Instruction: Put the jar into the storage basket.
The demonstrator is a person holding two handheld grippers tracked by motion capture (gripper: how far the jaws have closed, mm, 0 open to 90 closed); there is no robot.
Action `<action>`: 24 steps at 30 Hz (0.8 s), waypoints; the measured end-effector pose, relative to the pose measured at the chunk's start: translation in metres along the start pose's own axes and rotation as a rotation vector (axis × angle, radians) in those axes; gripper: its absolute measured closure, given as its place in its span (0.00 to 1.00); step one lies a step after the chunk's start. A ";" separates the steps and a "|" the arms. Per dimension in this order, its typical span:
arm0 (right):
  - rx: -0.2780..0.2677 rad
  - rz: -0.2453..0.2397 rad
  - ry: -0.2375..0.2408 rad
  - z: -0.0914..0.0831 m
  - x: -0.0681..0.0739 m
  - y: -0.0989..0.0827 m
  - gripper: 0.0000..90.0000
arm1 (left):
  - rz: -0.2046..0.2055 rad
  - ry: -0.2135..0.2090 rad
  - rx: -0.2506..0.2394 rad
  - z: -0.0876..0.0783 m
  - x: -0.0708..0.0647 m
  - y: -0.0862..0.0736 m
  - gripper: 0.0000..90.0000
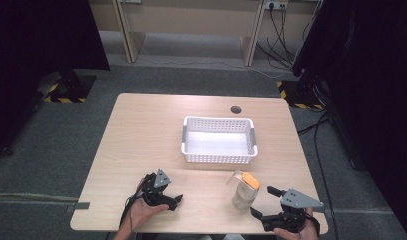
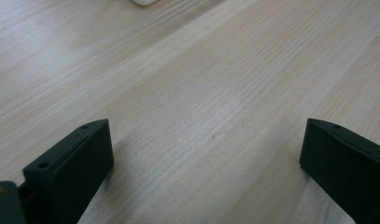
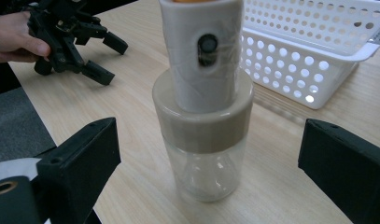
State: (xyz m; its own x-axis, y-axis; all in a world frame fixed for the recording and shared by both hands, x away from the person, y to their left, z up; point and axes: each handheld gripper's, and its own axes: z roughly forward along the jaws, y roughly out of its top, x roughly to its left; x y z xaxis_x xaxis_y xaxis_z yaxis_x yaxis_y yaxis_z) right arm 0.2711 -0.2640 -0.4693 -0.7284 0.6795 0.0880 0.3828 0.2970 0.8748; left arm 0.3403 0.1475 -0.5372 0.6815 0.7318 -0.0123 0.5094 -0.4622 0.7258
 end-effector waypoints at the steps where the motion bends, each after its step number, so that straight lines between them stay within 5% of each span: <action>1: -0.001 -0.001 0.003 0.000 0.000 0.001 0.07 | 0.000 0.000 0.000 0.000 0.000 0.000 0.02; 24: -0.020 -0.010 0.016 0.011 0.004 0.020 0.18 | 0.000 0.000 -0.001 0.000 0.000 0.000 0.02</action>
State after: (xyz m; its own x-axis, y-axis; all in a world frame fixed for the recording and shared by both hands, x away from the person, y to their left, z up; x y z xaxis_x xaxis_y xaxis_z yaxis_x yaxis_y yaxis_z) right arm 0.2828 -0.2479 -0.4567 -0.7415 0.6653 0.0864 0.3637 0.2904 0.8851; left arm 0.3404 0.1475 -0.5372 0.6817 0.7315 -0.0121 0.5087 -0.4620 0.7265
